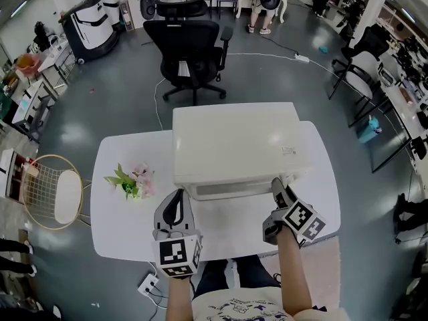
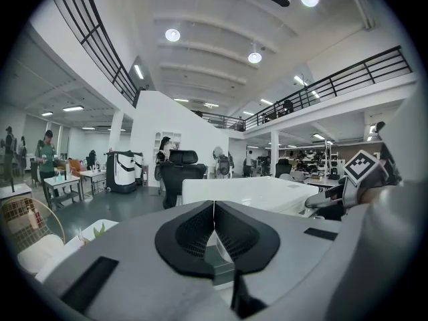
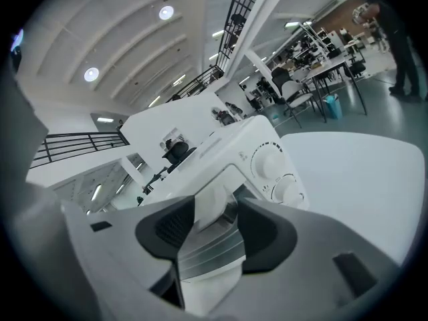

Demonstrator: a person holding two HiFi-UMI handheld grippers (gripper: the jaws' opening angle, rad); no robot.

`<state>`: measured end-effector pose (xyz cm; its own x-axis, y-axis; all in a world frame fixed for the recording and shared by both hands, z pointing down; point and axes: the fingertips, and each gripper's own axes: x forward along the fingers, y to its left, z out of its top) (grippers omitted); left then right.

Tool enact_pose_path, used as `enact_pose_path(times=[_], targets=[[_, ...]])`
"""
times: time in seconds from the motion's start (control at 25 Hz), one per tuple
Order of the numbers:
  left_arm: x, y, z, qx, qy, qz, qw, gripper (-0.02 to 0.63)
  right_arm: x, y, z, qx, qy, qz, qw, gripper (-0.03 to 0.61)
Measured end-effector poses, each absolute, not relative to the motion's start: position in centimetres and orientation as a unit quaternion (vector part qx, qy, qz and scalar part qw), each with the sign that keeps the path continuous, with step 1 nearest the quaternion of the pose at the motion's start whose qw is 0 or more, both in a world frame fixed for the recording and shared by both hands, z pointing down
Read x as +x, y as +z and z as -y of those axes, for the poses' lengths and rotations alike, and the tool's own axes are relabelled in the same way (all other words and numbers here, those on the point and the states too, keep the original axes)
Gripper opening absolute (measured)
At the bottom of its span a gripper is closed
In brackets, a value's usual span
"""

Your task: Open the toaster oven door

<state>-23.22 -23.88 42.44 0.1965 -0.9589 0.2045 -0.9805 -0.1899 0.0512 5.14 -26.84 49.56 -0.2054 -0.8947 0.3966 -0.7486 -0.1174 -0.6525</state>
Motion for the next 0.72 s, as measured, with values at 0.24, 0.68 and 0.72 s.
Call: enact_pose_path(times=[0.24, 0.68, 0.72], targets=[[-23.47, 42.36, 24.12, 0.773, 0.059, 0.626, 0.086, 0.006, 5.30, 49.67, 26.81, -0.638, -0.421, -0.638, 0.091, 0.186], [-23.35, 42.22, 24.52, 0.790, 0.055, 0.605, 0.083, 0.006, 5.17, 49.82, 26.33, -0.652, -0.418, -0.627, 0.087, 0.179], [-23.31, 42.22, 24.38, 0.792, 0.055, 0.602, 0.083, 0.006, 5.15, 49.85, 26.09, -0.653, -0.418, -0.626, 0.087, 0.178]])
